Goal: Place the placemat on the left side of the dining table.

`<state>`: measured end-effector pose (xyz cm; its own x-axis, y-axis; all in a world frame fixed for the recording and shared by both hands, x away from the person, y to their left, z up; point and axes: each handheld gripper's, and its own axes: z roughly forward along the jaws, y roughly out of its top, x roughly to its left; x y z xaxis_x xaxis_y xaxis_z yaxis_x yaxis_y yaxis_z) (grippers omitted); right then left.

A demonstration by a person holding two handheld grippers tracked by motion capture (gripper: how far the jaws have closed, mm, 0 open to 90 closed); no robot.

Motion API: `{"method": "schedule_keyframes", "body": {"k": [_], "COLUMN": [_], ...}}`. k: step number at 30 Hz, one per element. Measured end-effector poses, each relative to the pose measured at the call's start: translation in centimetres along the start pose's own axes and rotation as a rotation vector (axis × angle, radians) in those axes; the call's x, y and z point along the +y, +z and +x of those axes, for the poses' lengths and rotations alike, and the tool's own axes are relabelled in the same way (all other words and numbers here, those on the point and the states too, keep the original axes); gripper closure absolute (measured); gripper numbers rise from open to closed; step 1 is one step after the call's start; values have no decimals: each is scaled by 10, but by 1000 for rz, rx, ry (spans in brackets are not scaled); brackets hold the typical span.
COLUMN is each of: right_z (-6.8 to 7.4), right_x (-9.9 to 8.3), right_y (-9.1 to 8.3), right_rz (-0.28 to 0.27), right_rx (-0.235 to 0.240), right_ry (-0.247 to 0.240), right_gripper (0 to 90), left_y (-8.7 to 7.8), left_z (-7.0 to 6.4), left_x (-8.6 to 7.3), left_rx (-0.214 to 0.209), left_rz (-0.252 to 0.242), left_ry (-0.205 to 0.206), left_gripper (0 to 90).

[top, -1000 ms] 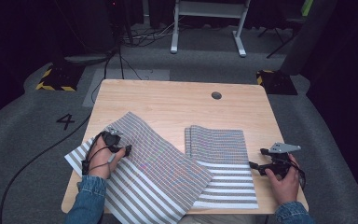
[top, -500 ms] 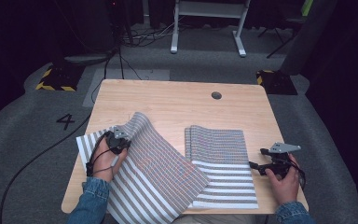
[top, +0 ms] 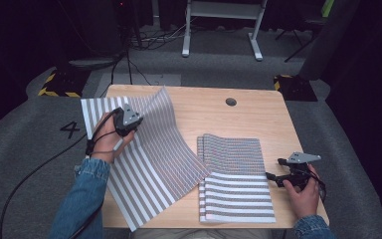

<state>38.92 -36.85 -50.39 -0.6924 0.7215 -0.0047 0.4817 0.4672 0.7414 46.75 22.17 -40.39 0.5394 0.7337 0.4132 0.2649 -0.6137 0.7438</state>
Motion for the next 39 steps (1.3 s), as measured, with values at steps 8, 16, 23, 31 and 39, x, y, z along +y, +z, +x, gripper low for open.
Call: {"method": "schedule_keyframes", "body": {"k": [8, 16, 23, 31, 39], "right_z": [0, 0, 0, 0, 0], "right_x": [0, 0, 0, 0, 0], "right_y": [0, 0, 0, 0, 0], "right_rz": [1, -1, 1, 1, -2], "right_rx": [0, -2, -1, 2, 4], "right_ry": [0, 3, -1, 0, 5], "right_gripper": [150, 150, 150, 150, 150], "left_y": [0, -54, -89, -96, -94], "left_z": [-38, -104, -111, -122, -132], "left_x": [-11, -46, -66, -80, -92], "left_rx": [-67, -285, -363, -370, -361], "left_rz": [46, 210, 353, 427, 497], "left_ry": [-181, -376, -298, -304, -292], "left_gripper": [293, 304, 296, 255, 223]}}
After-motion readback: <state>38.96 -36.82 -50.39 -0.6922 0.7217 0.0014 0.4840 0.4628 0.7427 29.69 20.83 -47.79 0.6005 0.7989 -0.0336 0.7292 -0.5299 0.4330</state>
